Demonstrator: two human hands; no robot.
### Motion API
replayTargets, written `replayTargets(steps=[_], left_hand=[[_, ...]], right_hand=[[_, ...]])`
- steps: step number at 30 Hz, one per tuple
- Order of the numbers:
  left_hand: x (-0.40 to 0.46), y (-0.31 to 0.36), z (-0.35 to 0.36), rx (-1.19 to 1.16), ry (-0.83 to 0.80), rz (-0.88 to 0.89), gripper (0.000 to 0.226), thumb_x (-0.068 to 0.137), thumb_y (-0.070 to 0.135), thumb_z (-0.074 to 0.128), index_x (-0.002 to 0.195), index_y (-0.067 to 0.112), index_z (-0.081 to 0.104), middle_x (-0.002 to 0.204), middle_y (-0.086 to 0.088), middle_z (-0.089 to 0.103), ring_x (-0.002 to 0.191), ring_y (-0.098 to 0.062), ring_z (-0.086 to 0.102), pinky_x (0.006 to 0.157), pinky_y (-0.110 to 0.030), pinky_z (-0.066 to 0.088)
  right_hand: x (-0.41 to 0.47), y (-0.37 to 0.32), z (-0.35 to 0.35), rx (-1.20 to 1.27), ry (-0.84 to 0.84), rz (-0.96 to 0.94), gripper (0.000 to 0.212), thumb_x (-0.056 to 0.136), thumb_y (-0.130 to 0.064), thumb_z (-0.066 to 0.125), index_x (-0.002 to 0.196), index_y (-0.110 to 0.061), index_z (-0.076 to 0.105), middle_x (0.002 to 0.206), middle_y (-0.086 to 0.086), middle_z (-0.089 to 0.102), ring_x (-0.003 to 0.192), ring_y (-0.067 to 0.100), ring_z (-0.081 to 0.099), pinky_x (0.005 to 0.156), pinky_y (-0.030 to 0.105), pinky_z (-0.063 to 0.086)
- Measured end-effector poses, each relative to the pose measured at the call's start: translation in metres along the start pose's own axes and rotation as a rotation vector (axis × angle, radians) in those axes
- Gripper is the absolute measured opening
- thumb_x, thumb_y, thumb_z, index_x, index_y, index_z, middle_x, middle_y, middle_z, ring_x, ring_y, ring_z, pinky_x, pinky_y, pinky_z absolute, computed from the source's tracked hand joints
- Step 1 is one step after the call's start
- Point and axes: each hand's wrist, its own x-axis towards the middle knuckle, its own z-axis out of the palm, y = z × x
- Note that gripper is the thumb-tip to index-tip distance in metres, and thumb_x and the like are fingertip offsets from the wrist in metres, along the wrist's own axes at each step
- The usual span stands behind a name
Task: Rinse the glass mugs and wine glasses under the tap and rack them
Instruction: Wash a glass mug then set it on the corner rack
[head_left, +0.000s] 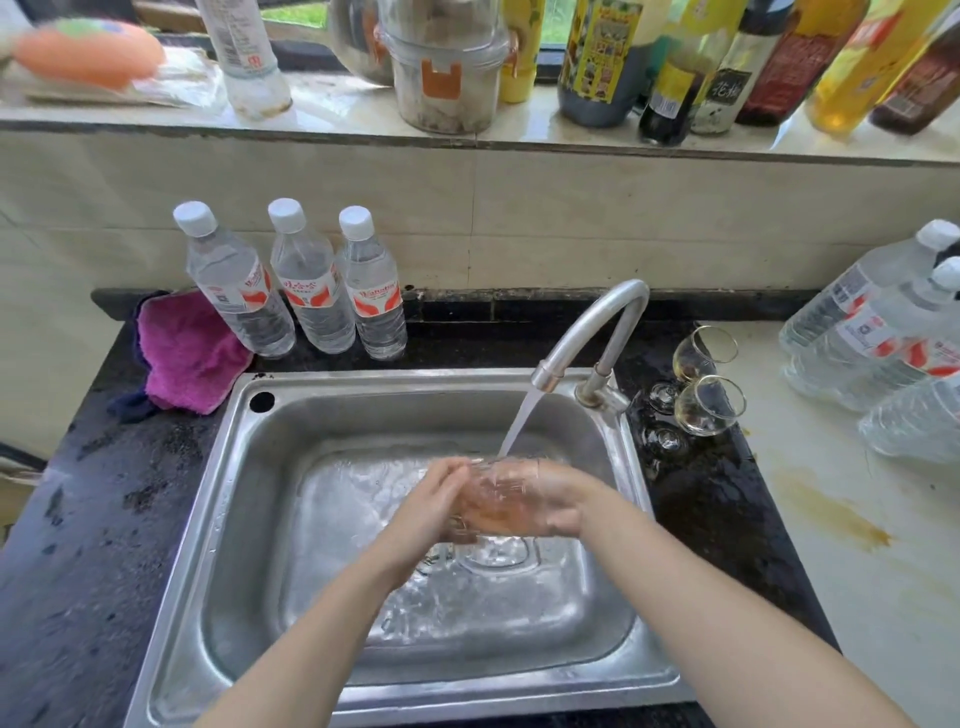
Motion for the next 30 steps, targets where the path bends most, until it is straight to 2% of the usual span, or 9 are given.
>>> replayTargets(steps=[3,6,10,12,15,18,23,27,30], left_hand=[[0.002,0.0,0.002,0.048,0.154,-0.089,0.035,0.1,0.034,0.035,0.099,0.007,0.058,0.091,-0.016,0.064,0.063,-0.024,0.062,0.046,-0.028,0.049],[-0.002,0.008,-0.006,0.114,0.0,-0.312,0.042,0.099,0.039,0.033,0.096,0.008,0.061,0.076,-0.012,0.066,0.057,-0.022,0.061,0.044,-0.022,0.045],[-0.007,0.003,-0.009,-0.138,-0.077,-0.202,0.038,0.099,0.043,0.039,0.107,0.013,0.06,0.084,-0.011,0.072,0.064,-0.022,0.063,0.044,-0.023,0.04],[-0.004,-0.003,-0.009,-0.261,-0.036,-0.16,0.042,0.098,0.043,0.037,0.097,0.007,0.059,0.066,-0.012,0.062,0.043,-0.016,0.049,0.036,-0.019,0.031],[0.0,-0.001,-0.015,-0.249,-0.057,-0.325,0.037,0.099,0.035,0.033,0.085,0.006,0.052,0.047,-0.007,0.051,0.027,-0.011,0.035,0.028,-0.011,0.019],[-0.01,0.005,-0.012,-0.228,-0.085,-0.403,0.035,0.101,0.03,0.031,0.087,0.011,0.056,0.056,-0.009,0.062,0.034,-0.017,0.052,0.031,-0.014,0.033],[-0.007,0.006,0.006,-0.271,0.243,-0.072,0.045,0.103,0.03,0.025,0.091,0.019,0.066,0.081,-0.006,0.073,0.068,-0.017,0.066,0.052,-0.025,0.047],[-0.008,0.016,-0.005,-0.247,0.068,-0.391,0.036,0.099,0.026,0.032,0.082,0.009,0.059,0.052,-0.006,0.064,0.049,-0.022,0.06,0.047,-0.033,0.053],[-0.016,0.018,-0.009,-0.257,-0.002,-0.302,0.032,0.097,0.034,0.04,0.096,0.013,0.064,0.069,-0.005,0.069,0.057,-0.022,0.063,0.048,-0.03,0.051]], right_hand=[[0.009,0.018,0.014,-0.127,0.095,-0.001,0.013,0.088,-0.003,0.059,0.086,-0.009,0.07,0.088,0.007,0.067,0.08,0.013,0.067,0.086,0.026,0.052],[0.01,0.022,0.026,-0.196,0.201,0.01,0.021,0.096,0.0,0.047,0.086,-0.016,0.057,0.077,-0.004,0.064,0.057,-0.003,0.064,0.061,0.012,0.053],[0.003,0.019,0.018,0.009,0.137,-0.068,0.017,0.093,-0.009,0.053,0.094,-0.001,0.068,0.077,0.005,0.073,0.07,0.013,0.07,0.079,0.027,0.057],[0.005,0.02,0.022,0.246,0.075,-0.103,0.02,0.085,-0.004,0.059,0.101,0.005,0.066,0.093,0.017,0.069,0.086,0.026,0.068,0.091,0.04,0.053],[0.014,0.025,0.026,-0.043,0.223,-0.052,0.03,0.09,-0.012,0.061,0.115,0.004,0.061,0.097,0.012,0.065,0.085,0.019,0.064,0.079,0.027,0.055],[0.009,0.023,0.024,-0.375,0.255,-0.08,0.027,0.096,-0.007,0.049,0.117,0.007,0.06,0.098,0.014,0.065,0.086,0.022,0.064,0.076,0.024,0.053],[0.006,0.022,0.041,0.252,0.05,-0.219,0.011,0.076,0.005,0.058,0.082,0.01,0.067,0.077,0.023,0.067,0.061,0.027,0.069,0.061,0.027,0.058],[0.018,0.033,0.034,-0.838,0.249,-0.272,0.027,0.094,-0.004,0.052,0.121,0.001,0.057,0.121,0.02,0.06,0.112,0.024,0.059,0.093,0.018,0.039],[0.01,0.028,0.033,-0.334,0.102,-0.111,0.015,0.091,-0.005,0.057,0.105,-0.002,0.064,0.098,0.011,0.066,0.087,0.019,0.065,0.082,0.027,0.051]])
